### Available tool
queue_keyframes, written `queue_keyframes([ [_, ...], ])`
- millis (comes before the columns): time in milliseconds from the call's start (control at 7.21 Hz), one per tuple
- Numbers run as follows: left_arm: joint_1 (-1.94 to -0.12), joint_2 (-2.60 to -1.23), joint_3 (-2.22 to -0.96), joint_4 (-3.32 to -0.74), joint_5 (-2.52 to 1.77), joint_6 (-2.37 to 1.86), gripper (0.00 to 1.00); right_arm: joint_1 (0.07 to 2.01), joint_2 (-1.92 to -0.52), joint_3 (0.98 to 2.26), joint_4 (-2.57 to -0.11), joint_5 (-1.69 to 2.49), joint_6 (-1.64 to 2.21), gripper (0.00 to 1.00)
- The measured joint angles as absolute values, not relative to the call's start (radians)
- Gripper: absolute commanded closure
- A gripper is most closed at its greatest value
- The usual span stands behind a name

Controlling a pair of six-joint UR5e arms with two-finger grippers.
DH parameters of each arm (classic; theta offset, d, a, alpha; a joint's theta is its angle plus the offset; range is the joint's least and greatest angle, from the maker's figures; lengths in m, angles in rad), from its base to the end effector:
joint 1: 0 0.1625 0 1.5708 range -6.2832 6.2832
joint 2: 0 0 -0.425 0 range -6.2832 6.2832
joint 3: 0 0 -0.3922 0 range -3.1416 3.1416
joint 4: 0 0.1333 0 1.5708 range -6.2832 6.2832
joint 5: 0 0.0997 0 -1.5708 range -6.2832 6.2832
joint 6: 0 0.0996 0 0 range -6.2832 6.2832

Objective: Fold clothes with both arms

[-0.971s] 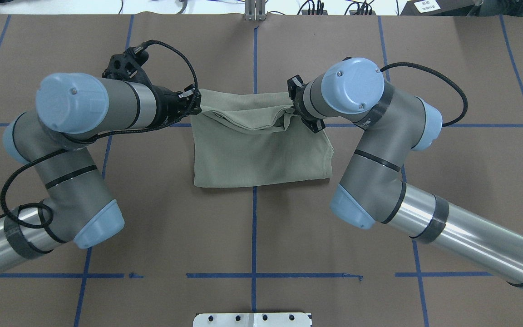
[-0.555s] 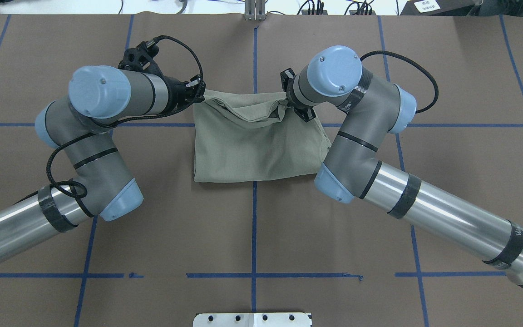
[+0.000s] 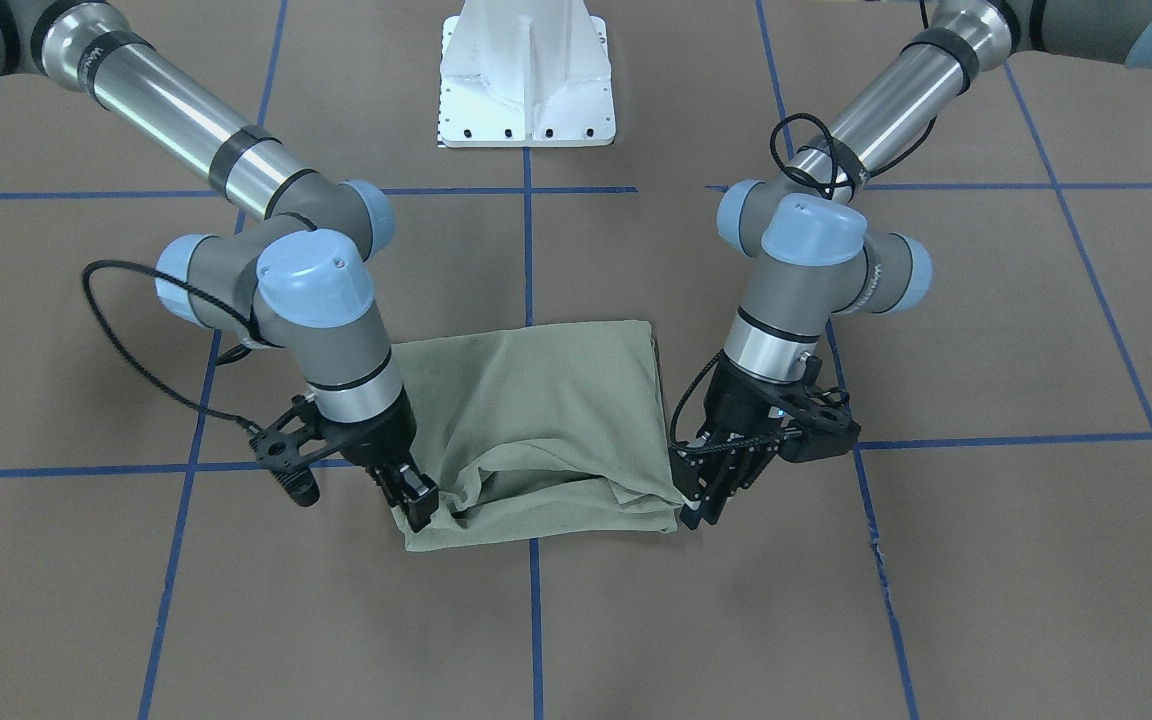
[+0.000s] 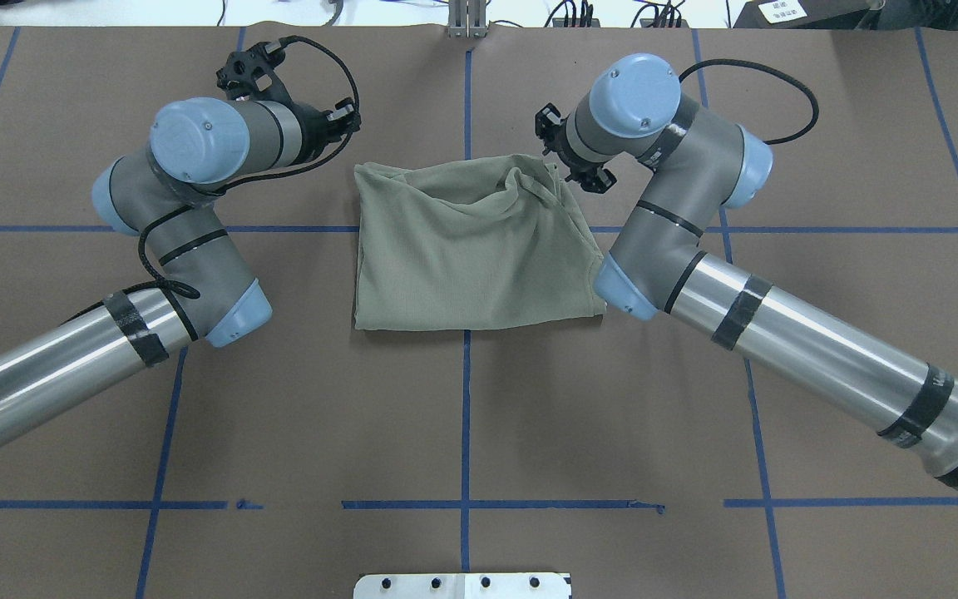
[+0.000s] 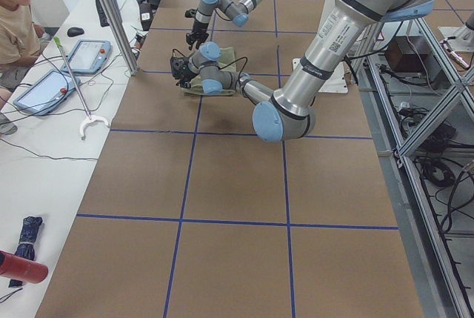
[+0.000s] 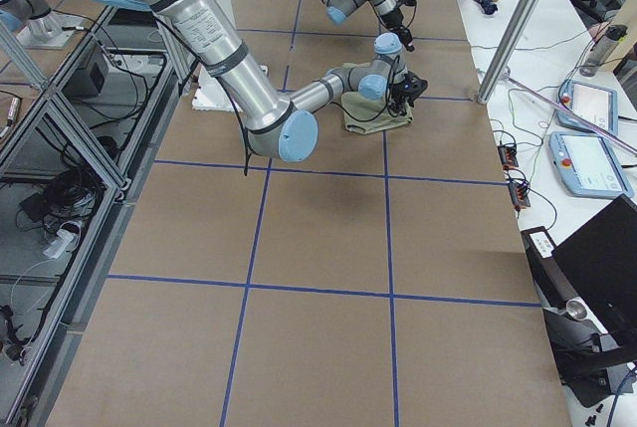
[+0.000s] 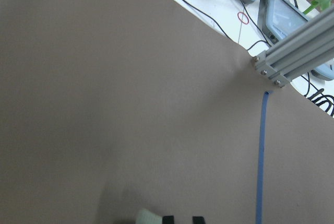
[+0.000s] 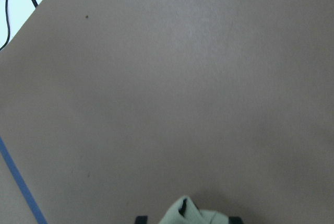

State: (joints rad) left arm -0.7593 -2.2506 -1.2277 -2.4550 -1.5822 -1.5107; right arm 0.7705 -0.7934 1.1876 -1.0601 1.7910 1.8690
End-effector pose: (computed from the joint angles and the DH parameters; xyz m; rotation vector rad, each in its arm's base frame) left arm 0.4639 -0.6226 0.3039 0.4858 1.1441 -0.6019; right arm -0.4951 -0.6360 0.2964 0.0120 -0.9580 0.8899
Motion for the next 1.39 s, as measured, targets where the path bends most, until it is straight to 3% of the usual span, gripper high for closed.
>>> queue_keyframes([
  [416,-0.802,-2.186,-1.269,-2.491,-1.722,-1.403,0.44,0.886,-0.841,1.175,-1.05,1.903,1.635,0.0],
  [833,-0.908,-2.008,-1.384,-2.485,-1.956,-0.99,0.44,1.048,-1.015,1.216,-1.052,2.15,1.114,0.0],
  [1388,-1.18,-1.91,-1.396,-2.213,-2.199,-0.365,0.36,1.263,-1.211,1.223,-1.148,2.283,0.429,0.0],
])
